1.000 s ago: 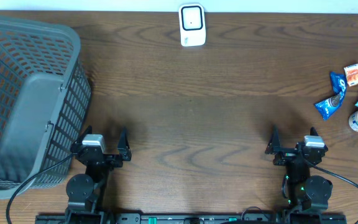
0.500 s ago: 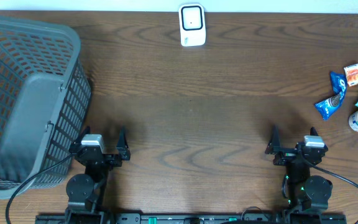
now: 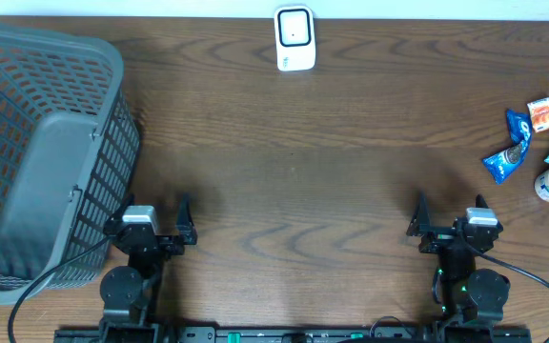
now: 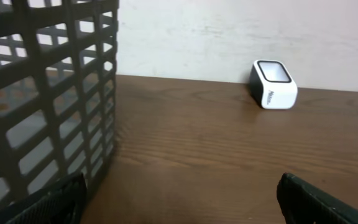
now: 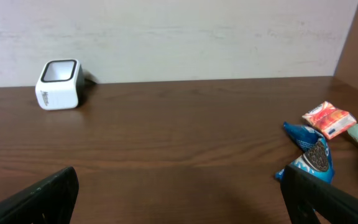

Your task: Scan the item barcode

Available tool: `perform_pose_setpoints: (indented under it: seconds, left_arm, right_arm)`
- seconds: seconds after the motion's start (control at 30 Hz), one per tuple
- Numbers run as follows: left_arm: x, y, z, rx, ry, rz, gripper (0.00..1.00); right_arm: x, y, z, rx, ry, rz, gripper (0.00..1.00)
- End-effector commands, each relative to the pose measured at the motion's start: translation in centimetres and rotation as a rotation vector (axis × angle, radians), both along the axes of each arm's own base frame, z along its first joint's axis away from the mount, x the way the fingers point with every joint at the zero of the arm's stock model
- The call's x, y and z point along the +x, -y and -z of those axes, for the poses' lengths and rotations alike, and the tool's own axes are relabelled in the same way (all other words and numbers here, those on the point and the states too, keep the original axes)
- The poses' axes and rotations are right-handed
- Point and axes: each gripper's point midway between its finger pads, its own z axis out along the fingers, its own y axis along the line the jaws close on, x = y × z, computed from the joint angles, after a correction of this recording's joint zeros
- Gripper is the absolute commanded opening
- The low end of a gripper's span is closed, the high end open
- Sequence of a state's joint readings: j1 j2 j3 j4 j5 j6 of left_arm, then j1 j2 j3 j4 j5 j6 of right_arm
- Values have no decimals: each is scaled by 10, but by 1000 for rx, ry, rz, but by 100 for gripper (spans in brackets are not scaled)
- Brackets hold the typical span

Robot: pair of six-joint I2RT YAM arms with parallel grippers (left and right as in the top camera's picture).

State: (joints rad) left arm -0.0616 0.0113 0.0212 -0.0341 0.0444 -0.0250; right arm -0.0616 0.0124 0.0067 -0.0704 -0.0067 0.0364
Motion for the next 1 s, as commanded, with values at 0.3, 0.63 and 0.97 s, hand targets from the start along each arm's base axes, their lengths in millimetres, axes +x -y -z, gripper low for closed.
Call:
perform_pose_setpoints:
  seconds: [0.3, 0.63, 0.97]
  left_arm:
    - [-1, -8, 15, 43, -44, -40, 98]
    - [-1, -8, 16, 43, -46, -40, 98]
    - [-1, -8, 16, 43, -46, -39, 98]
  right_arm:
    - [0, 1, 0, -16, 0, 1, 99]
    - [0, 0, 0, -15, 0, 0, 99]
    - [0, 0, 0, -15, 0, 0, 99]
